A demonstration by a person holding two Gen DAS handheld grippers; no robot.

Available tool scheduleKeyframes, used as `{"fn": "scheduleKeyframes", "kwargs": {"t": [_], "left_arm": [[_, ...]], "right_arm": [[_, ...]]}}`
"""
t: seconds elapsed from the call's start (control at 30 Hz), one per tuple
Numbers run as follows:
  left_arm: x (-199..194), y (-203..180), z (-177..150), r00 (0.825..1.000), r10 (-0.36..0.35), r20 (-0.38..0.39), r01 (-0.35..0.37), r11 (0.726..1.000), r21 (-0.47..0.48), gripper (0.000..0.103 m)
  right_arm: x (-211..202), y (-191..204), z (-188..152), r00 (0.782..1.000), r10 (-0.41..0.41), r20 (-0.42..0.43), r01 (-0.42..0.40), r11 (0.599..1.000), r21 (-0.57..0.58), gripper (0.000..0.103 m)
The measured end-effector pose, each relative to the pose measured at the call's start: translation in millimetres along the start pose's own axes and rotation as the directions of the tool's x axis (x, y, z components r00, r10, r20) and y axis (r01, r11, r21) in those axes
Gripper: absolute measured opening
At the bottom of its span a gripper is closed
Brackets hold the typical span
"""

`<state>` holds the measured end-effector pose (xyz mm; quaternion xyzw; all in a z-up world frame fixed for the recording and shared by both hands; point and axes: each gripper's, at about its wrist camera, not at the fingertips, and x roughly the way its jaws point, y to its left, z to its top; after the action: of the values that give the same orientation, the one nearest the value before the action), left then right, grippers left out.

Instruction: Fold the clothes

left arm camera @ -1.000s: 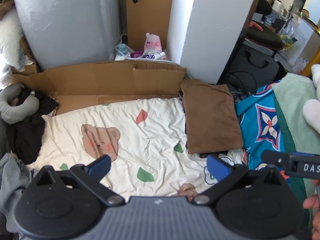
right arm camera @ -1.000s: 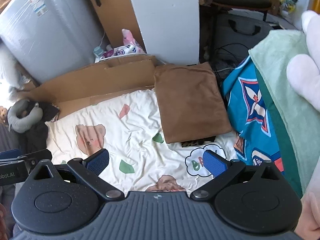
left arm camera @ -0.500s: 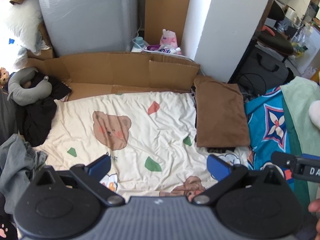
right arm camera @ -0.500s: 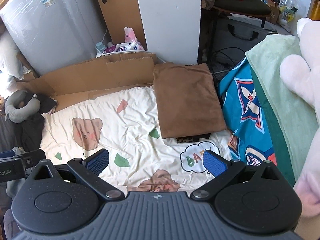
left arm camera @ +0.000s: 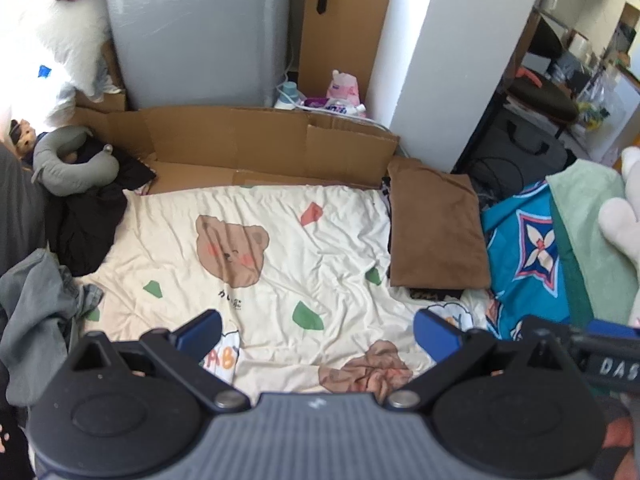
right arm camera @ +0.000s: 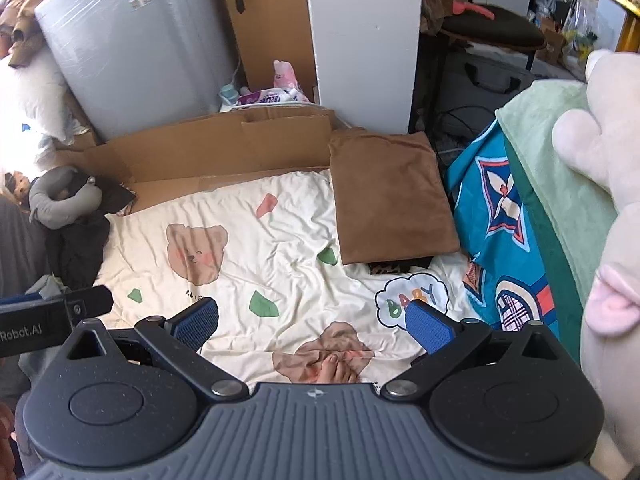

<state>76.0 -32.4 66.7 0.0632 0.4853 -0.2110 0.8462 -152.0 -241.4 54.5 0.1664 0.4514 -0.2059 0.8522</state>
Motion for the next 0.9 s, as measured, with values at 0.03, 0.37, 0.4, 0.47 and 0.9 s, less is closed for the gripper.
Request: {"fn": "scheduleKeyframes", "kwargs": {"t": [0.03,0.37,0.4,0.47,0.9], "left_arm": [[-5,1,-3,1.0,0.006,0.008,-0.006,1.0,0.004,0.103],[-46,18,-33,0.998,0.028,0.059,-0.026,0.999,-0.022,0.103],[-50,20,-35,0.998,0.026,0.064,-0.025,0.999,-0.023,0.103],[-57,22,-39,0.996,0.043,0.072,-0.042,0.999,-0.02,0.103],[-78,67,-49,0.987,0.141,0.077,-0.133,0.986,-0.097,0.103]], "right_arm": [[-5,5,-5,1.0,0.001,0.007,0.0,1.0,-0.01,0.103],[-52,39,-45,0.998,0.028,0.064,-0.024,0.998,-0.064,0.103],[-54,41,-47,0.997,0.03,0.065,-0.026,0.997,-0.067,0.103],[-59,45,-51,0.997,0.037,0.069,-0.032,0.997,-0.075,0.103],[-56,73,-48,0.992,0.102,0.073,-0.092,0.987,-0.13,0.103]]}}
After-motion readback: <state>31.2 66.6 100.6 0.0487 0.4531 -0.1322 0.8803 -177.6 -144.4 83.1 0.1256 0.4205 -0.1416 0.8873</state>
